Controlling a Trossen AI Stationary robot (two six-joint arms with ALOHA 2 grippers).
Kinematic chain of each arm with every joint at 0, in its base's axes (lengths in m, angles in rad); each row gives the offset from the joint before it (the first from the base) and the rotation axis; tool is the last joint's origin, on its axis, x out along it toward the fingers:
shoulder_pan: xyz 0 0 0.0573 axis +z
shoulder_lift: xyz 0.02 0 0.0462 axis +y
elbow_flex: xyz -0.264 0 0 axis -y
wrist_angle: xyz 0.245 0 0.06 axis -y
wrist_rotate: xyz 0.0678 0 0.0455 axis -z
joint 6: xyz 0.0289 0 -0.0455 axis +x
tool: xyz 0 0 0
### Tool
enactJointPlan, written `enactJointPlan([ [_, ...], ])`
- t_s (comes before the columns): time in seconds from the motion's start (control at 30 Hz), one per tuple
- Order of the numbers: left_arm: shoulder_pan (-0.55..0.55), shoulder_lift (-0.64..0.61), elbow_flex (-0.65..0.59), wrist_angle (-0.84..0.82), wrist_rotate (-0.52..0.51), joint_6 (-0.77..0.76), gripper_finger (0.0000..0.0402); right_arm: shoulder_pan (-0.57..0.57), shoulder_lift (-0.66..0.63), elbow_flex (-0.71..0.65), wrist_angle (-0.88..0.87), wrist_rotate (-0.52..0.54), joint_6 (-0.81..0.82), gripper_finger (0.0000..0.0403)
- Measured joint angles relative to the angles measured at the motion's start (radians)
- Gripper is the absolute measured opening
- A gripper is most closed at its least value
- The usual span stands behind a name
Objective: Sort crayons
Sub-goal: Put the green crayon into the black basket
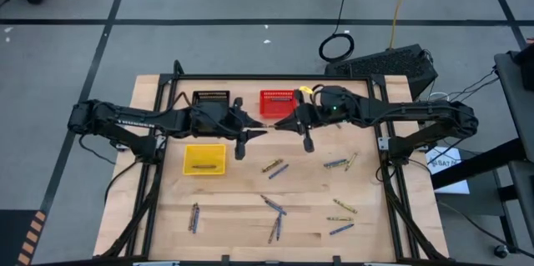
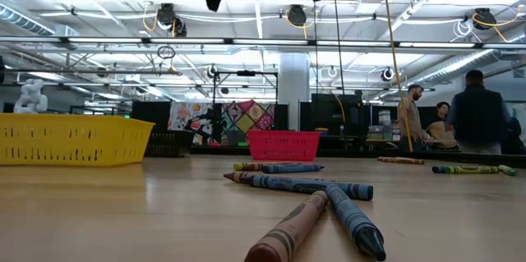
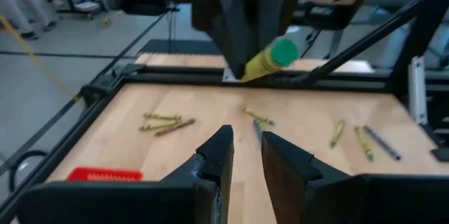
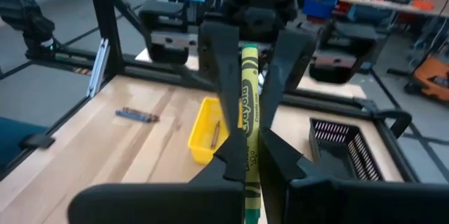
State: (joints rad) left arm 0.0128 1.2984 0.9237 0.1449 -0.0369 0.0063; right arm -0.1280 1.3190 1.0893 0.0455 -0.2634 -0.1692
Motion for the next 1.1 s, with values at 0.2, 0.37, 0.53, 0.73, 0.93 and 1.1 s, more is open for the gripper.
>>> enactJointPlan([
  [0.2,0.0,0.0,0.0,0.066,0.01,-0.001,0.0082,0.0,0.0,0.0,0.018,0.0,0.0,0.0],
  [0.37,0.0,0.0,0.0,0.122,0.01,-0.001,0.0082,0.0,0.0,0.0,0.018,0.0,0.008,0.0],
  [0.53,0.0,0.0,0.0,0.14,0.009,-0.001,0.0082,0.0,0.0,0.0,0.018,0.0,0.008,0.0],
  [0.73,0.0,0.0,0.0,0.168,0.009,-0.001,0.0082,0.0,0.0,0.0,0.019,0.0,0.006,0.0],
  [0.93,0.0,0.0,0.0,0.185,0.009,0.0,0.0082,0.0,0.0,0.0,0.044,0.0,0.006,0.0],
  [1.1,0.002,0.0,0.0,0.186,0.009,0.003,0.0068,0.0,0.001,0.0,0.049,0.0,0.005,0.0],
])
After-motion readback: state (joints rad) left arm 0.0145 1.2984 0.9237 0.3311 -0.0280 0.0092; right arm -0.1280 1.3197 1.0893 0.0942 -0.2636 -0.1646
